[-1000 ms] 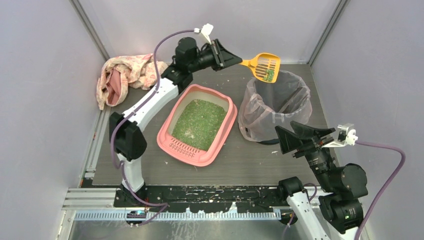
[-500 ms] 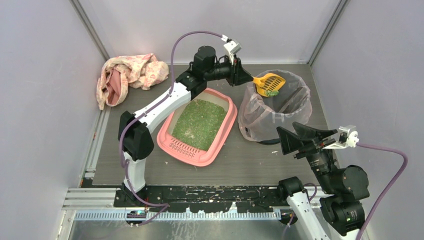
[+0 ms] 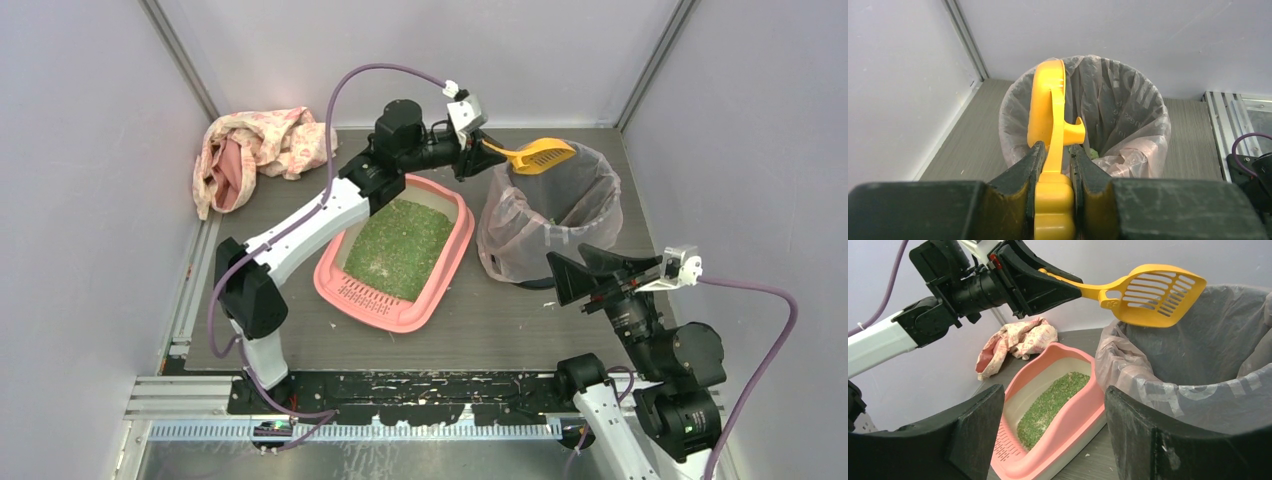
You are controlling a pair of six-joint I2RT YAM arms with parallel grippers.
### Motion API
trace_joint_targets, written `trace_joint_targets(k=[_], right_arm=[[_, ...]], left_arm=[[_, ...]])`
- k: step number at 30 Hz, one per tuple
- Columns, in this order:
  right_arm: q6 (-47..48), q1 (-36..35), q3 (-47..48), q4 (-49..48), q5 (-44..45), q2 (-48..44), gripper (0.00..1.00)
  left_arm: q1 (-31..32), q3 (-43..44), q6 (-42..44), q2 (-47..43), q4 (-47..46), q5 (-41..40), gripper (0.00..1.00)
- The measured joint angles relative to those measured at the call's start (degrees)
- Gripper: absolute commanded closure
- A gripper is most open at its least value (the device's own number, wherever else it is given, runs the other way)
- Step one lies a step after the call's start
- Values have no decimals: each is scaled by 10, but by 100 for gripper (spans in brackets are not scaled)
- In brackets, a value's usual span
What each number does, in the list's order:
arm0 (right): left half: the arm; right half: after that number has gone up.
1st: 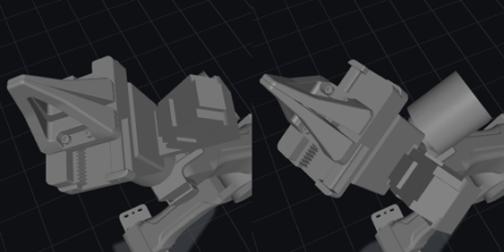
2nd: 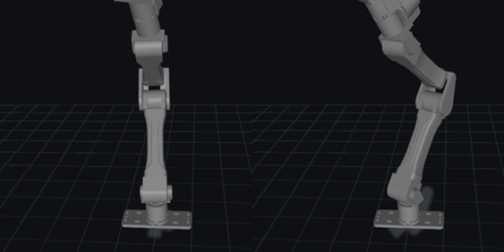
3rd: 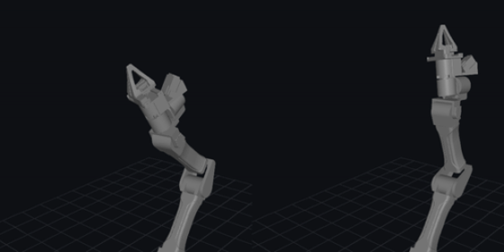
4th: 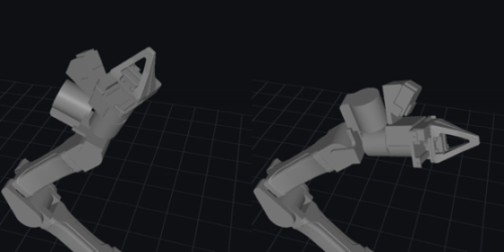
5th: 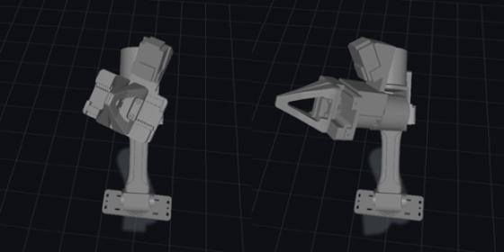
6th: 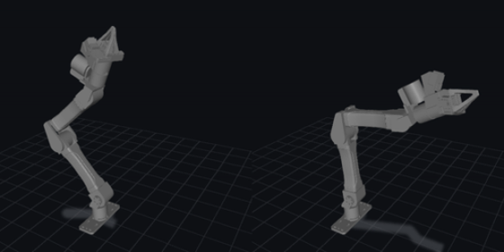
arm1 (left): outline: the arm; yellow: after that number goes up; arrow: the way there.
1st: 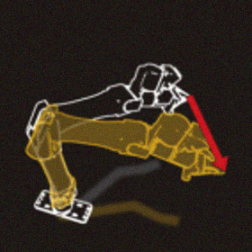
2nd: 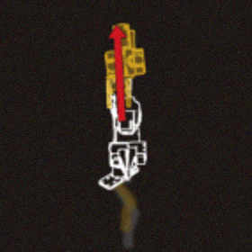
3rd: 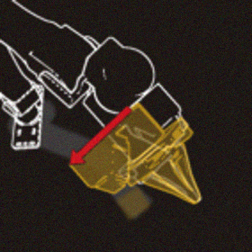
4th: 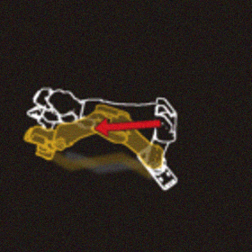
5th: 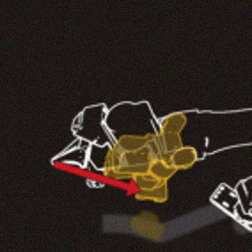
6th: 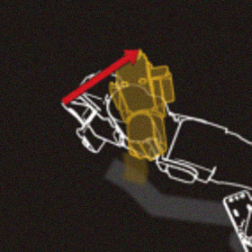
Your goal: Clean the litter box
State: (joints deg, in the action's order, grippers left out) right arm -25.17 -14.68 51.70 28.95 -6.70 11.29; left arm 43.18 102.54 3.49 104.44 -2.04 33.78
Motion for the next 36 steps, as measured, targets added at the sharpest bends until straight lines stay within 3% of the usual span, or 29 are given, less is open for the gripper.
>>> trace_joint_targets(k=[4, 8, 12, 16, 20, 27, 31, 36], right_arm=[[-3, 0, -7, -5, -2, 2, 22], [-14, 0, -39, -17, -3, -8, 22], [-18, 0, -54, -16, -3, -8, 22], [-18, 0, -63, -23, -7, -6, 22], [-17, 0, -75, -50, -20, 14, 22], [-27, 0, -122, -113, -47, 76, 22], [-36, 0, -133, -140, -62, 116, 22], [-51, 0, -146, -190, -81, 139, 22]], left_arm=[[-2, -26, -36, -10, -48, -9, 100], [-34, -31, -160, -11, -106, 5, 100], [-122, -37, -321, -23, -171, 10, 100], [-222, -96, -399, -86, -158, -10, 100], [-272, -177, -394, -200, -51, -50, 100], [-267, -318, -353, -383, 110, -92, 100], [-267, -367, -327, -410, 184, -103, 100], [-266, -385, -276, -379, 267, -144, 100]])
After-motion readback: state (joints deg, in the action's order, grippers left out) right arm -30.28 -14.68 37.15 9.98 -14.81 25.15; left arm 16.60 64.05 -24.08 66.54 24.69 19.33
